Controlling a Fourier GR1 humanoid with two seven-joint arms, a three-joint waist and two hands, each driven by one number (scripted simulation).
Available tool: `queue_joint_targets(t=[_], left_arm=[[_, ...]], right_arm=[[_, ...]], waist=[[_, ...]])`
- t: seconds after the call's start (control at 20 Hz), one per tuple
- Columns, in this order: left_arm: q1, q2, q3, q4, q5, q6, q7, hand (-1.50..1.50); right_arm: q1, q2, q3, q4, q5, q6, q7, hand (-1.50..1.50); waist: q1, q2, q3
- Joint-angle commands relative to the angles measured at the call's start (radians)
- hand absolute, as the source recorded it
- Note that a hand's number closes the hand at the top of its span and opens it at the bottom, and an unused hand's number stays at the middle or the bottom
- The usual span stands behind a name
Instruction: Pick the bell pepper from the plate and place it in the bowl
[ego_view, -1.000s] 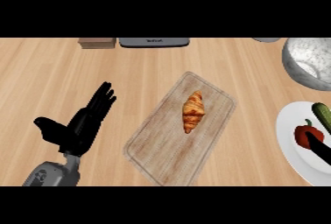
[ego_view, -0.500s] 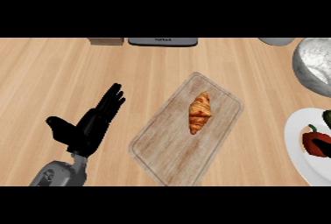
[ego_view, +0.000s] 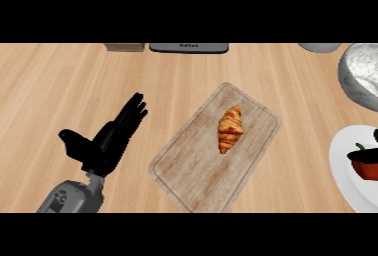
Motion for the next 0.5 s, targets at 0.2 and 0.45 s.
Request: queue_joint_targets(t=[0.2,0.45], left_arm=[[-0.015,0.006,0.016,-0.004,0.005,-0.011,0.033,0.0],[0.013,0.0,0.029,0.004,0.0,-0.008,0.009,0.0]], right_arm=[[-0.104,0.094,-0.004,0.106,0.008,0.159,0.268,-1.5],[-0.119,0.081,-0.069,0.14,-0.044,0.27,0.269,-1.5]], waist=[[-0.01,-0.002,0.003],[-0.022,-0.004,0.003]])
